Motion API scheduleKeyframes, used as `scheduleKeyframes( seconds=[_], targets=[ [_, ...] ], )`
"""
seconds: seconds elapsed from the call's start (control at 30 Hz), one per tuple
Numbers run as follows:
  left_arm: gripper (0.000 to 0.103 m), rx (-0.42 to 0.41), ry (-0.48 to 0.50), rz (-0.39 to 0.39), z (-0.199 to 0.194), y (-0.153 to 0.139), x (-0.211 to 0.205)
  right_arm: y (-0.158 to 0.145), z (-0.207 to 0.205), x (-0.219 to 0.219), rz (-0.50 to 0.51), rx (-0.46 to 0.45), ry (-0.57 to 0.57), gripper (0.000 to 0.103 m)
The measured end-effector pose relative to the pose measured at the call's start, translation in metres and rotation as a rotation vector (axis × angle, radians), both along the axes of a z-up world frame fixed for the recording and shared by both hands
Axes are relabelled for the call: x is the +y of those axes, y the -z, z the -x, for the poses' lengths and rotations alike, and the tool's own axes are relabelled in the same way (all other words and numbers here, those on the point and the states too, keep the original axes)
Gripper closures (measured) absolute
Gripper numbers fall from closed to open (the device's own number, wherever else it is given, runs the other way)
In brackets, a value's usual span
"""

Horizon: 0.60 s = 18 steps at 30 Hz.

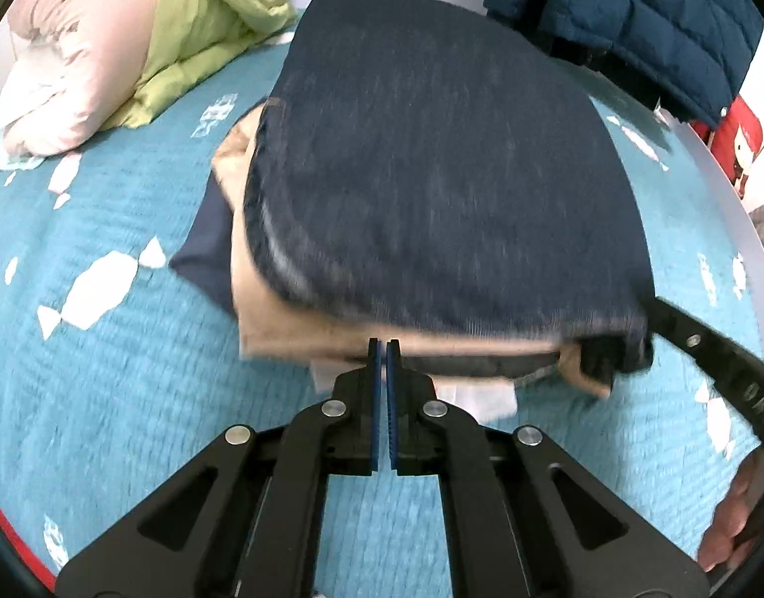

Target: Fold large clothes

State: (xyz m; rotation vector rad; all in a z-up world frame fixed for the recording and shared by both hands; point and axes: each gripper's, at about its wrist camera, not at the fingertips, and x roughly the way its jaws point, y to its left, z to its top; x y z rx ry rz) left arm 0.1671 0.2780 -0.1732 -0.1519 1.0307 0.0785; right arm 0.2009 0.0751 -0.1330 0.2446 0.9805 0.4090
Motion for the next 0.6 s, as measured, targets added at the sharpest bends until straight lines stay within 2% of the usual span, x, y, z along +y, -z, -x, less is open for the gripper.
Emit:
scheduleKeyframes(
  seconds=[0.1, 0.13, 0.17, 0.2, 0.23, 0.27, 0.3, 0.33, 0.37, 0.4, 0.47, 0.6],
  targets=[
    [0.099, -0.008, 0.0, -0.026, 0.017, -0.004, -0.007, -0.004, 0.013, -0.013, 0.021, 0.011, -0.003, 0.096],
    [0.092, -0.01, -0.003, -0.039, 0.023, -0.007, -0.011, -0.006, 0.019, -0.018, 0.013, 0.014, -0.003, 0.096],
    [0.071, -0.016, -0.007, -0.053, 0.028, -0.01, -0.016, -0.008, 0.023, -0.024, -0.004, 0.013, 0.004, 0.096],
    [0.057, -0.032, -0.008, -0.062, 0.033, -0.014, -0.02, -0.01, 0.029, -0.031, -0.023, 0.009, 0.012, 0.096],
    [0.038, -0.052, -0.011, -0.066, 0.037, -0.019, -0.024, -0.014, 0.034, -0.039, -0.041, 0.005, 0.022, 0.092],
    [0.036, -0.07, -0.014, -0.066, 0.041, -0.024, -0.027, -0.017, 0.039, -0.046, -0.053, -0.004, 0.03, 0.085],
    [0.035, -0.077, -0.015, -0.074, 0.045, -0.029, -0.032, -0.021, 0.043, -0.053, -0.055, -0.016, 0.043, 0.056],
    [0.032, -0.078, -0.011, -0.066, 0.047, -0.034, -0.038, -0.028, 0.049, -0.064, -0.039, -0.042, 0.087, 0.019],
    [0.026, -0.079, -0.01, -0.065, 0.048, -0.038, -0.041, -0.035, 0.055, -0.072, -0.03, -0.073, 0.126, 0.011],
    [0.026, -0.096, -0.015, -0.075, 0.052, -0.045, -0.05, -0.044, 0.064, -0.083, -0.041, -0.113, 0.152, 0.008],
    [0.02, -0.134, -0.006, -0.087, 0.057, -0.06, -0.063, -0.055, 0.073, -0.095, -0.056, -0.132, 0.136, 0.008],
    [0.014, -0.189, 0.006, -0.103, 0.069, -0.089, -0.097, -0.084, 0.099, -0.123, -0.017, -0.213, 0.135, 0.008]
  ],
)
